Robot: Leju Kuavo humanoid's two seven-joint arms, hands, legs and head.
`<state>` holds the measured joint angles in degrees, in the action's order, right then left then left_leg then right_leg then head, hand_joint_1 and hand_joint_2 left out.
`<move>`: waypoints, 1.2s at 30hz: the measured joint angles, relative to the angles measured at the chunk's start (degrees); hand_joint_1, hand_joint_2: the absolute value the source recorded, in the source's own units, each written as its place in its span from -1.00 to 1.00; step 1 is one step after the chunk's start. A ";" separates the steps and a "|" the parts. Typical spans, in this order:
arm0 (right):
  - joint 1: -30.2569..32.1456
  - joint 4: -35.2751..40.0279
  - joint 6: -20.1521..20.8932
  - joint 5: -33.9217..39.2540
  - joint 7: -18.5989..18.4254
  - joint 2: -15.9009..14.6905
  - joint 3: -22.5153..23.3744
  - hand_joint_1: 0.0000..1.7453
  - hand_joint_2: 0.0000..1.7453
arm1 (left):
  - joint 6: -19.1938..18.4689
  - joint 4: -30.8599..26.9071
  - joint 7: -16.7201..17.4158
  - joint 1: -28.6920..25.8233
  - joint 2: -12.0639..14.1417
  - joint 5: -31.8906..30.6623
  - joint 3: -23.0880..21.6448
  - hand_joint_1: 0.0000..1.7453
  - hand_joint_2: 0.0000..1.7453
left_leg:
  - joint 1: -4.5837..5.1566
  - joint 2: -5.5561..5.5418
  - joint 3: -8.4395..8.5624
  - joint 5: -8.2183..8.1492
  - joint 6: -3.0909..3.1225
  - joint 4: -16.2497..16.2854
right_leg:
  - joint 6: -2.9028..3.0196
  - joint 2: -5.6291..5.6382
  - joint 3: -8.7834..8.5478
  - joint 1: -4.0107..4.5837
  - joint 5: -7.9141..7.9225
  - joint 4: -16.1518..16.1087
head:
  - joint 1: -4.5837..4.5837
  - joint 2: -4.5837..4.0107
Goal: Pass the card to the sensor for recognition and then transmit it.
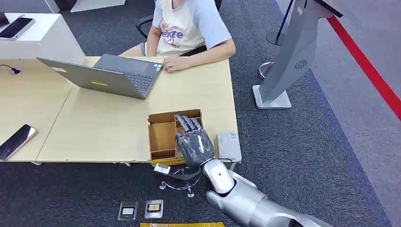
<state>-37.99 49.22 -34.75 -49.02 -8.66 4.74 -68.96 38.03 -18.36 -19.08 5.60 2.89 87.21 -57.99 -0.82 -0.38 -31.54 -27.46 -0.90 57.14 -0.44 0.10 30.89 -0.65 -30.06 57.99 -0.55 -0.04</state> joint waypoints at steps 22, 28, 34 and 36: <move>-0.95 1.46 -1.03 -1.98 -0.48 -0.13 0.07 1.00 1.00 | 0.07 0.00 0.00 0.00 0.00 0.04 -0.02 -1.00 -1.00 | 0.00 0.00 0.00 0.00 0.00 0.00 | 0.00 0.00 0.00 0.00 0.00 0.00 | 0.00 -0.02; -3.87 3.54 -1.07 -5.49 -2.42 -0.44 0.74 1.00 1.00 | 0.07 0.00 -0.18 0.00 0.00 0.04 -0.09 -1.00 -1.00 | 0.00 0.00 0.00 0.00 0.00 0.00 | 0.00 0.00 -0.01 0.00 0.00 0.00 | 0.00 0.00; -7.18 5.73 -0.83 -7.63 -4.13 -0.48 1.01 1.00 1.00 | 0.07 0.00 -0.57 0.00 0.00 0.04 -0.39 -1.00 -1.00 | 0.00 0.00 0.00 0.00 0.00 0.01 | 0.00 0.01 0.00 0.00 0.01 0.01 | 0.00 -0.02; -8.43 6.53 -0.46 -8.30 -4.61 -0.48 1.01 1.00 1.00 | 0.07 0.00 -0.59 0.00 0.00 0.07 -0.61 -1.00 -1.00 | 0.00 0.00 0.00 0.00 0.00 0.01 | 0.00 0.01 -0.01 0.00 0.01 0.01 | 0.00 0.00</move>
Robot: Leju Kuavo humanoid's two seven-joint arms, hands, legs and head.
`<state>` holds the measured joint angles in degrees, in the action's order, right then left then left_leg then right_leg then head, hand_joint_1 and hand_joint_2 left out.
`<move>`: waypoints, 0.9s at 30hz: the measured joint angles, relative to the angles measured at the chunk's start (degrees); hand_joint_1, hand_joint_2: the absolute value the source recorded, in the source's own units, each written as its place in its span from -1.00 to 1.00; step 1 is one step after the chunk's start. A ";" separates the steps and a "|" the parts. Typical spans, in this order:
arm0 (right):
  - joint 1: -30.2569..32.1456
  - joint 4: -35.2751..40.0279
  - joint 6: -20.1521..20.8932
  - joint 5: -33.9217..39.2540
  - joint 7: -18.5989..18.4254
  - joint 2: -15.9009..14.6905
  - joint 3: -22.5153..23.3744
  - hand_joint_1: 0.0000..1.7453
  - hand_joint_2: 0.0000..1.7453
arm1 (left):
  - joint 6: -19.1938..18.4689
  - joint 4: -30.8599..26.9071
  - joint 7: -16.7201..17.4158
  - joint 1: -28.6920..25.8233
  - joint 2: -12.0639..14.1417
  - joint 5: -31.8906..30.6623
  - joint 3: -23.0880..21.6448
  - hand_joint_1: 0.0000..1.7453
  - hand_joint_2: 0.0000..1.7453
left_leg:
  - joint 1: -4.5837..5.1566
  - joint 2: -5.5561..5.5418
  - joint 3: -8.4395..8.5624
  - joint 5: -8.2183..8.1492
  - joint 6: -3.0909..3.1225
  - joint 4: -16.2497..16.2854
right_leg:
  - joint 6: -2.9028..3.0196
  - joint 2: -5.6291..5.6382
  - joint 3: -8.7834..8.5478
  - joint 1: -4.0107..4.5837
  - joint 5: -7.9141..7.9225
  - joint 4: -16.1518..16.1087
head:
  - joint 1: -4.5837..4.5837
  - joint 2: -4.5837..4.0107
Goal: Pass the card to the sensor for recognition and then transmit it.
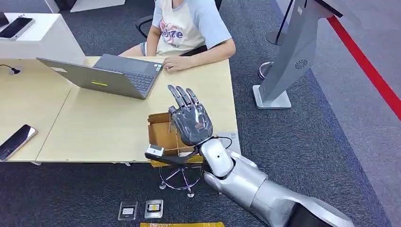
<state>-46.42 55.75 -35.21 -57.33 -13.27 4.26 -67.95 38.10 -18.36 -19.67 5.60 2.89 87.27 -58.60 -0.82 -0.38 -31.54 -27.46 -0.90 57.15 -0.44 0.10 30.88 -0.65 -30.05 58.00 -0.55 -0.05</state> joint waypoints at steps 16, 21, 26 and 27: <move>-8.81 -5.01 8.66 3.72 0.00 4.13 -0.59 1.00 1.00 | -0.77 -0.04 -0.11 0.08 0.00 0.11 -0.46 -1.00 -1.00 | 0.00 -0.01 -0.02 0.00 0.00 0.00 | 0.00 -0.01 0.00 0.00 0.00 0.01 | 0.00 -0.02; -10.94 -10.32 10.50 5.05 -1.84 5.68 -1.18 1.00 1.00 | -0.99 -0.04 0.11 0.08 0.00 0.13 -0.87 -1.00 -1.00 | 0.00 -0.03 -0.03 0.00 0.00 0.00 | 0.00 -0.02 0.00 0.00 0.00 0.00 | 0.00 -0.02; -12.35 -14.92 10.76 5.64 -4.61 5.99 -1.40 1.00 1.00 | -1.16 -0.04 0.48 0.08 0.02 0.11 -1.55 -1.00 -1.00 | 0.00 -0.03 -0.03 0.00 0.00 0.00 | 0.00 -0.02 0.00 0.00 0.00 0.00 | 0.00 -0.02; -12.48 -15.58 10.71 5.72 -4.81 5.99 -1.46 1.00 1.00 | -1.23 -0.04 0.50 0.08 0.02 0.09 -1.64 -1.00 -1.00 | 0.00 -0.03 -0.03 0.00 0.00 0.00 | 0.00 -0.02 0.01 0.00 0.00 0.00 | 0.00 -0.02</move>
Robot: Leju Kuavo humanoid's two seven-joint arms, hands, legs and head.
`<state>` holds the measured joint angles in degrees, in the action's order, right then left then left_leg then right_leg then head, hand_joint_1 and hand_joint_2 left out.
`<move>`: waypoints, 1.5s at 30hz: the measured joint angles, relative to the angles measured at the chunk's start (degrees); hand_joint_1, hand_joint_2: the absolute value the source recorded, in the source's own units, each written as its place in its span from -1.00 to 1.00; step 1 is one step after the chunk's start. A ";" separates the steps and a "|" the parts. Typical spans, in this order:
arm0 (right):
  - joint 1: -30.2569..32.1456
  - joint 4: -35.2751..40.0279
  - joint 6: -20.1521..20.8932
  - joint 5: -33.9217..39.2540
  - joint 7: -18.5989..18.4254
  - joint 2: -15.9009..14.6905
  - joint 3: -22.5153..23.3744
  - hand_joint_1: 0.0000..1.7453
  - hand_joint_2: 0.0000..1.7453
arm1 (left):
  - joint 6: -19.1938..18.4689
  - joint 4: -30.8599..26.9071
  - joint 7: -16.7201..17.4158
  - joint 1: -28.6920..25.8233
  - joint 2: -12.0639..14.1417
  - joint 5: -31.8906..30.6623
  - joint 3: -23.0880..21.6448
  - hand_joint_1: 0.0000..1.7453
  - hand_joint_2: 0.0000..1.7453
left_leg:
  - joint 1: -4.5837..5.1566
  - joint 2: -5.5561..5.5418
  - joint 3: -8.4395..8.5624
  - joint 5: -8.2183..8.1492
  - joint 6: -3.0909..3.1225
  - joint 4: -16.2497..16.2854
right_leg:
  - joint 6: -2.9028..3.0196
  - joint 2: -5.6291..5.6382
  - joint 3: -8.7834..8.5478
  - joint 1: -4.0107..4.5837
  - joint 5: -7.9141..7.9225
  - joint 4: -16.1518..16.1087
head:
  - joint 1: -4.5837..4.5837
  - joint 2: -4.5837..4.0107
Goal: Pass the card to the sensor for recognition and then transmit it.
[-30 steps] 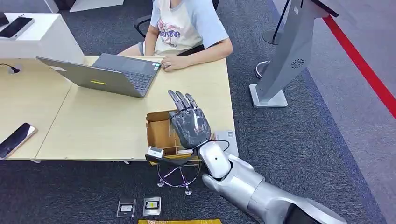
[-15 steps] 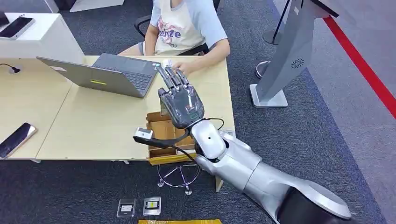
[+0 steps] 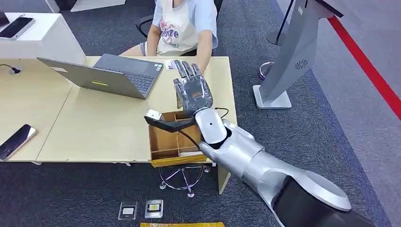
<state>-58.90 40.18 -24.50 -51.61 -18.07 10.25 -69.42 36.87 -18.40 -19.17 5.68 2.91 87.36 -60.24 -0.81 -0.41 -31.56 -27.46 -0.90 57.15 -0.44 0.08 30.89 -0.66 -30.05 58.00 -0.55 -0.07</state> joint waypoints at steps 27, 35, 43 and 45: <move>-1.10 -6.72 -2.98 -1.48 -3.00 -0.96 -1.07 -1.00 1.00 | -0.02 0.00 0.76 0.74 0.11 -1.51 -1.64 -1.00 -1.00 | 0.00 0.02 0.01 0.00 0.00 0.01 | 0.00 0.02 0.02 0.00 0.00 0.00 | 0.00 0.00; -1.08 -6.93 -5.27 -2.38 -2.89 -1.14 -1.40 -1.00 1.00 | 0.28 0.00 0.83 0.74 0.11 -1.53 -1.66 -1.00 -1.00 | 0.00 0.02 0.01 0.00 0.00 0.00 | 0.00 0.02 0.01 0.00 0.00 0.00 | 0.00 0.02; -1.08 -6.93 -5.50 -2.45 -2.84 -1.16 -1.42 -1.00 1.00 | 0.31 0.00 0.83 0.73 0.11 -1.53 -1.66 -1.00 -1.00 | 0.00 0.02 0.01 0.00 0.00 0.00 | 0.00 0.01 0.01 0.00 0.00 0.00 | 0.00 0.00; -1.08 -6.93 -5.86 -2.54 -2.75 -1.16 -1.42 -1.00 1.00 | 0.31 0.00 0.83 0.73 0.11 -1.53 -1.66 -1.00 -1.00 | 0.00 0.02 0.01 0.00 0.00 0.00 | 0.00 0.01 0.01 0.00 0.00 0.00 | 0.00 0.02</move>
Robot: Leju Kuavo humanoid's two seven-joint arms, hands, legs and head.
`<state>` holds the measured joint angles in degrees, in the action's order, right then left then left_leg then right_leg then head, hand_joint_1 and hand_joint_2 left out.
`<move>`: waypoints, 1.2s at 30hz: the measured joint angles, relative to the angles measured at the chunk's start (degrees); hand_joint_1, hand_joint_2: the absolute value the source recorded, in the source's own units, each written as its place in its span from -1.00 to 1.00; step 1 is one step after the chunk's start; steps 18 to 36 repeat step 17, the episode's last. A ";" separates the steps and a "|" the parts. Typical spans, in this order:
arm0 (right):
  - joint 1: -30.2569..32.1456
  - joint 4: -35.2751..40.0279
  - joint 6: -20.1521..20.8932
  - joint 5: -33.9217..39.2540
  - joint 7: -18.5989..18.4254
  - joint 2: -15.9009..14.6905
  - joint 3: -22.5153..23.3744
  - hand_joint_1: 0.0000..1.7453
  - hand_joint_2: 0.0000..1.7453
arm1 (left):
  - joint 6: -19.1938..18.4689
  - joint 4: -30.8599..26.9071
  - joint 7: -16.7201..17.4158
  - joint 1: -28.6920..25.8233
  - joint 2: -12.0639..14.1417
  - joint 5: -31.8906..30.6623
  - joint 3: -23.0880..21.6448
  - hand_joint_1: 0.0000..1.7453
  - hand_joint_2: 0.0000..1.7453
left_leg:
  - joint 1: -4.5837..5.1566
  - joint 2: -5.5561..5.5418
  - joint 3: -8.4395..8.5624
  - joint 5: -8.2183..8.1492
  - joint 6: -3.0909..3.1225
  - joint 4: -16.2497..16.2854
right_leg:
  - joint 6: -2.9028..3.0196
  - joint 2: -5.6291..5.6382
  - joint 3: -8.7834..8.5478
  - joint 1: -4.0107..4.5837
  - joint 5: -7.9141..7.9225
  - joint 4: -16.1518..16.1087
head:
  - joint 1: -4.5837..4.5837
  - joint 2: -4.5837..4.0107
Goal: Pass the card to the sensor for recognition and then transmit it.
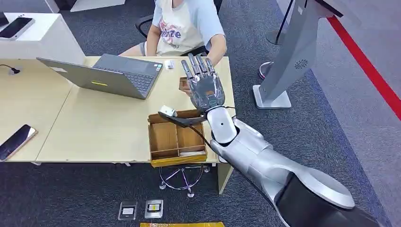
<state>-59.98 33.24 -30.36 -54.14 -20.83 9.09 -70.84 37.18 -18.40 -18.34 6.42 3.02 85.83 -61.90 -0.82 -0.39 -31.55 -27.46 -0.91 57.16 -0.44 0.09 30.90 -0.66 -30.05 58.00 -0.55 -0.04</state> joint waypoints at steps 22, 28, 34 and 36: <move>14.42 22.92 -9.55 10.80 17.92 -3.08 11.78 -1.00 1.00 | 0.68 0.02 -1.55 -0.33 -0.20 2.71 0.02 -1.00 -1.00 | -0.01 0.03 0.05 -0.01 0.00 0.00 | 0.01 0.00 -0.02 0.01 -0.01 0.00 | 0.02 -0.02; 14.42 22.92 -9.55 10.80 17.92 -3.08 11.78 -1.00 1.00 | 0.68 0.02 -1.55 -0.33 -0.20 2.71 0.02 -1.00 -1.00 | -0.01 0.03 0.05 -0.01 0.00 0.00 | 0.01 0.00 -0.02 0.01 -0.01 0.00 | 0.02 -0.02; 14.42 22.92 -9.55 10.80 17.92 -3.08 11.78 -1.00 1.00 | 0.68 0.02 -1.55 -0.33 -0.20 2.71 0.02 -1.00 -1.00 | -0.01 0.03 0.05 -0.01 0.00 0.00 | 0.01 0.00 -0.02 0.01 -0.01 0.00 | 0.02 -0.02; 14.42 22.92 -9.55 10.80 17.92 -3.08 11.78 -1.00 1.00 | 0.68 0.02 -1.55 -0.33 -0.20 2.71 0.02 -1.00 -1.00 | -0.01 0.03 0.05 -0.01 0.00 0.00 | 0.01 0.00 -0.02 0.01 -0.01 0.00 | 0.02 -0.02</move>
